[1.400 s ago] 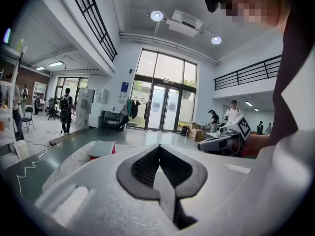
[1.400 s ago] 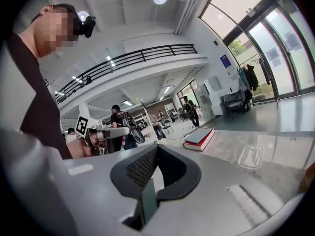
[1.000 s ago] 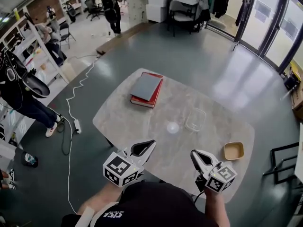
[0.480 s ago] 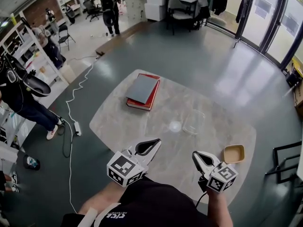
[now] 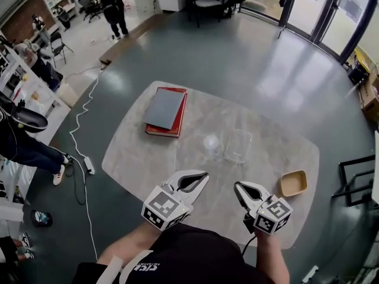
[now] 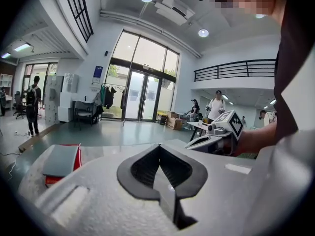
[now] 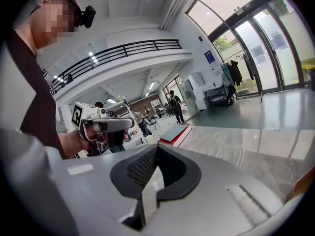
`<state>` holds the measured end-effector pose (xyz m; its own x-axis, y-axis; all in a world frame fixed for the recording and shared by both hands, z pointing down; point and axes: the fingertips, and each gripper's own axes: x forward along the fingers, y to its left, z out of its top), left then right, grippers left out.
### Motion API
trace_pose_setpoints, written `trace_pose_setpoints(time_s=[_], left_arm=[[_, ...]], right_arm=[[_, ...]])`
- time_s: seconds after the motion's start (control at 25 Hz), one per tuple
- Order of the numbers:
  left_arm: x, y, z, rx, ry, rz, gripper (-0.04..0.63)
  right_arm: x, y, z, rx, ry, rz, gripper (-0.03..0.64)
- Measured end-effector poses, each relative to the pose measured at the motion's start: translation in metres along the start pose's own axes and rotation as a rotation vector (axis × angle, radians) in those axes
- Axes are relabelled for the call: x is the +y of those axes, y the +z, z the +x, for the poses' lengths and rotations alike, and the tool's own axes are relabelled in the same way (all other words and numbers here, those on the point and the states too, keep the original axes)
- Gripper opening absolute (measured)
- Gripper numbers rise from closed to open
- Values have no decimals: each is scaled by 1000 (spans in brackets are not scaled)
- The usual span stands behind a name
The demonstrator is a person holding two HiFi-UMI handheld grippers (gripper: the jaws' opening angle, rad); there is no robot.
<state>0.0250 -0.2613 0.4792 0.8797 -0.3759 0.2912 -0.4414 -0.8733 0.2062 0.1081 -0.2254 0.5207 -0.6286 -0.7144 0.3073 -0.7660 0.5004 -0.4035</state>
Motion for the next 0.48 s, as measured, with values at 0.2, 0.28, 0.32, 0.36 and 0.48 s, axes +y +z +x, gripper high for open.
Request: trace_pose_setpoints(time_s=[0.2,0.28,0.32,0.36,0.48], left_arm=[[6,3,20,2,-50,-3,-6],[10,3,26,5,-62,-5,-6],[12,2,28,7,-65,-8,-6],[15,1,30,10,-67,-11,-6],[25,-4,34,14,-69,-26,-6]], right_arm=[[-14,-10,10,33,-51,-16,2],[-20,-16,15,52,-62,-19,2],[-23,-20,18,64,-65,-18,2],[-26,-24,21,77,-66,-17,2],[-35,-34,34,117,-66,-9,2]])
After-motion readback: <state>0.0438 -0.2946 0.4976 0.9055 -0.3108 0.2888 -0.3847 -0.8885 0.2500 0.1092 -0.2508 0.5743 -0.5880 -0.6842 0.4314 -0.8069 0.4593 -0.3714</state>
